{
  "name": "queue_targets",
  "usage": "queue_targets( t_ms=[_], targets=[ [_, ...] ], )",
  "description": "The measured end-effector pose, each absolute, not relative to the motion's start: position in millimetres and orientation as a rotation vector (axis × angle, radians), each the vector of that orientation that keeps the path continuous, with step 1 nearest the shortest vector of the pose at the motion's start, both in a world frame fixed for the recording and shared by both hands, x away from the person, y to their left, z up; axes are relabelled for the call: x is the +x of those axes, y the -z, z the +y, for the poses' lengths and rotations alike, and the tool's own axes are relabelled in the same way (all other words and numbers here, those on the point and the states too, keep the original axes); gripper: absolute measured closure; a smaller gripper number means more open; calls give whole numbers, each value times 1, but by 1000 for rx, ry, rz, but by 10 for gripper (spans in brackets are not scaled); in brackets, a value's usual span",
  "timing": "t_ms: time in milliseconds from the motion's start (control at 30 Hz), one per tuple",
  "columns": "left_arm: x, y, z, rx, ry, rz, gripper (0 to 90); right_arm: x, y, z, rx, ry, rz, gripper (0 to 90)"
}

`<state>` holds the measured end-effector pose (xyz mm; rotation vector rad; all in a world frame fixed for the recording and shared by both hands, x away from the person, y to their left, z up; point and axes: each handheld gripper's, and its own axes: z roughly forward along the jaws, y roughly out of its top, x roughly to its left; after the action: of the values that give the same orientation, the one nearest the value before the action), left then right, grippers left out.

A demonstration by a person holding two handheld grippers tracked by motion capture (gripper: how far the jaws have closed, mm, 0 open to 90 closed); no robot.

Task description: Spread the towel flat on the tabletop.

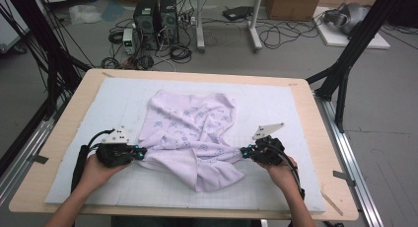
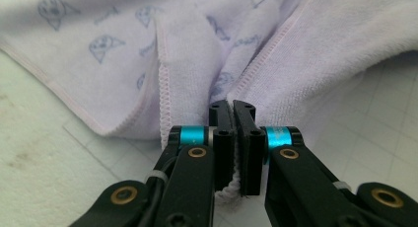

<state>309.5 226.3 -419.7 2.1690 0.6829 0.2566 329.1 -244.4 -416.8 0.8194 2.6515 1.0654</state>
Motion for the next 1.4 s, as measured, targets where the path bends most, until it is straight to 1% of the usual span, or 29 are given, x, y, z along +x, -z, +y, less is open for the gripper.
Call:
queue_targets(
  t_ms=[33, 133, 233, 267, 367, 467, 533, 567, 600, 633, 700, 733, 767, 833, 967, 1133, 1200, 1267, 1300, 1367, 1400],
  targets=[
    [309, 417, 225, 2167, -255, 674, 798, 327, 414, -244, 793, -1090, 2632, 824],
    [306, 404, 220, 2141, -263, 653, 628, 319, 400, -243, 735, -1194, 2570, 736],
    [302, 392, 212, 2117, -269, 626, 534, 310, 393, -237, 670, -1224, 2579, 654],
    [302, 390, 208, 2114, -263, 607, 519, 307, 393, -234, 651, -1222, 2584, 638],
    [302, 394, 195, 2147, -233, 569, 511, 298, 397, -224, 577, -1270, 2628, 595],
    [307, 408, 179, 2193, -185, 564, 512, 292, 409, -212, 544, -1290, 2704, 559],
    [311, 420, 172, 2238, -162, 560, 527, 290, 418, -203, 519, -1245, 2751, 555],
    [313, 424, 169, 2259, -153, 559, 553, 289, 423, -200, 517, -1234, 2774, 557],
    [313, 428, 167, 2271, -140, 556, 604, 289, 427, -197, 507, -1220, 2791, 580],
    [314, 430, 167, 2272, -126, 540, 691, 288, 430, -195, 498, -1211, 2802, 624],
    [311, 428, 167, 2279, -148, 507, 851, 287, 435, -193, 489, -1192, 2814, 738],
    [310, 427, 168, 2276, -152, 509, 860, 288, 435, -192, 481, -1185, 2827, 805],
    [308, 425, 170, 2276, -160, 508, 866, 287, 435, -191, 472, -1183, 2838, 847],
    [304, 423, 177, 2251, -170, 526, 870, 286, 433, -191, 455, -1194, 2846, 893],
    [293, 420, 199, 2241, -204, 551, 873, 277, 423, -189, 427, -1266, 2822, 894],
    [279, 422, 225, 2259, -226, 594, 872, 269, 420, -180, 377, -1241, 2841, 887],
    [276, 423, 233, 2259, -232, 610, 870, 269, 419, -181, 391, -1247, 2820, 839],
    [276, 422, 238, 2252, -231, 623, 861, 271, 417, -184, 415, -1242, 2794, 760],
    [276, 419, 239, 2237, -232, 633, 838, 272, 416, -185, 425, -1235, 2789, 743],
    [279, 412, 236, 2212, -243, 634, 745, 276, 417, -188, 462, -1258, 2773, 642],
    [281, 409, 232, 2192, -243, 634, 687, 278, 418, -189, 487, -1257, 2779, 630]
  ],
)
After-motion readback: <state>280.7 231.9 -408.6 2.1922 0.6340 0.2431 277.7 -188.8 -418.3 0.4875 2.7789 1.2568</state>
